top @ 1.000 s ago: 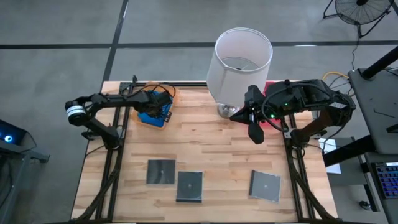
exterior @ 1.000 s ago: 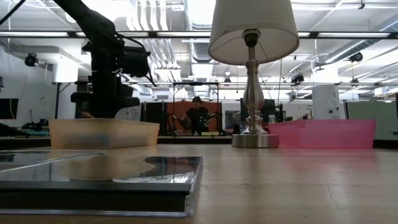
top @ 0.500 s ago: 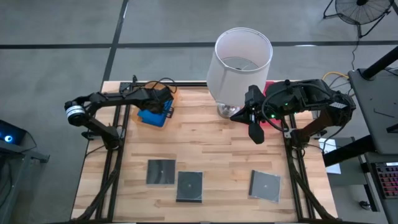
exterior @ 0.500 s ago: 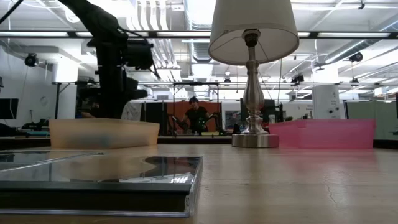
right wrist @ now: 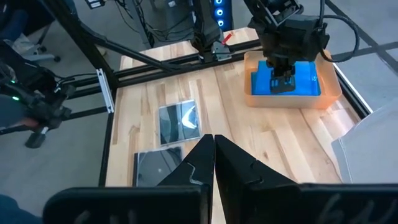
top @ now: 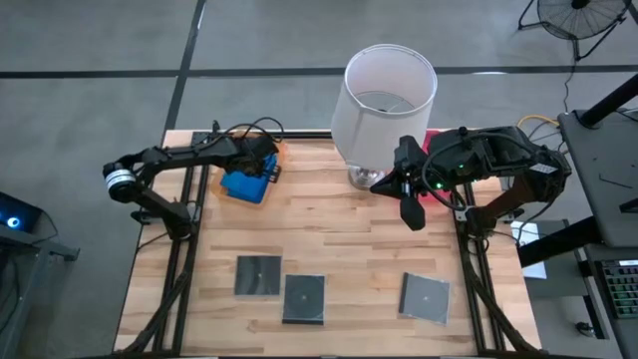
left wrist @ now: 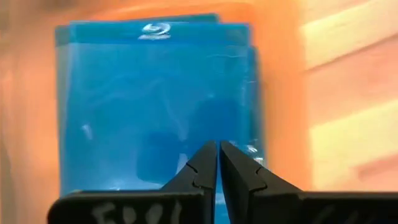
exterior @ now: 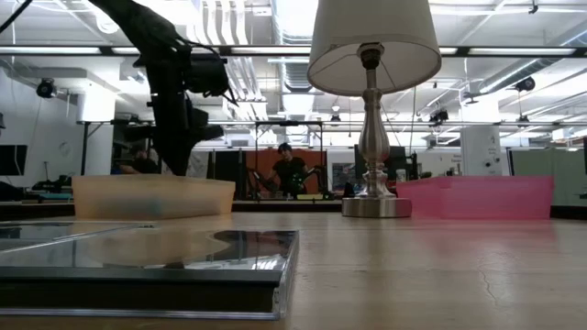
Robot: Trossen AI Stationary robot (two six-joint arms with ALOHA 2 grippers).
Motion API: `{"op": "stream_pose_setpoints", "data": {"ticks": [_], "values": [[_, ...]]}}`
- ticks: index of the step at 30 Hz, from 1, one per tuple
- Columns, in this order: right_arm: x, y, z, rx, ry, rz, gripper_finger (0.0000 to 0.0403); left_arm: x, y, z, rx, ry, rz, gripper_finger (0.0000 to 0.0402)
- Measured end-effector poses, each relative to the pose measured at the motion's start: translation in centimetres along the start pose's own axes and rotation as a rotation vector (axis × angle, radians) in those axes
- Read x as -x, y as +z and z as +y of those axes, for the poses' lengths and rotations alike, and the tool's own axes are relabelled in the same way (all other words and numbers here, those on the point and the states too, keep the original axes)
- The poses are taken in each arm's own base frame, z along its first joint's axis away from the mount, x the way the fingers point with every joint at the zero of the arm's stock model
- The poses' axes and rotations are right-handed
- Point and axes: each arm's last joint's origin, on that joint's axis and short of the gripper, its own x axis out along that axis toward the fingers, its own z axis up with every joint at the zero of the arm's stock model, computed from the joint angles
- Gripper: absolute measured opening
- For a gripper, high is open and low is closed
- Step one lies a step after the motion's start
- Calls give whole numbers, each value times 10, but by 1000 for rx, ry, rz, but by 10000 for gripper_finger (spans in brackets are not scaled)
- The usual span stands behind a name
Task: Pick & place jewel cases by type
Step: Put the middle black cd case into the pink bin
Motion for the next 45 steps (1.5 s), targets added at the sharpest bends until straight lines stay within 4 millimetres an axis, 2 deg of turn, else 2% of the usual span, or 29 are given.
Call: {"op": "stream_pose_setpoints", "data": {"ticks": [4,8,15,22,26,35,45], "values": [[0,0,0,13,0,1,8,27,1,-9,-19,-177,-97,0],[0,0,0,40,0,3,8,64,-6,-14,-26,-352,-221,0],[0,0,0,59,1,2,8,132,-31,-15,-77,-651,-407,0],[-6,-5,4,59,16,30,8,183,-57,-22,-183,-958,-558,0],[-11,-9,13,45,43,53,8,196,-72,-28,-249,-1014,-602,0],[-21,-18,48,54,134,59,8,208,-93,-34,-304,-1073,-588,0],[-61,-43,91,0,163,197,8,215,-111,-39,-365,-1142,-543,0]]}}
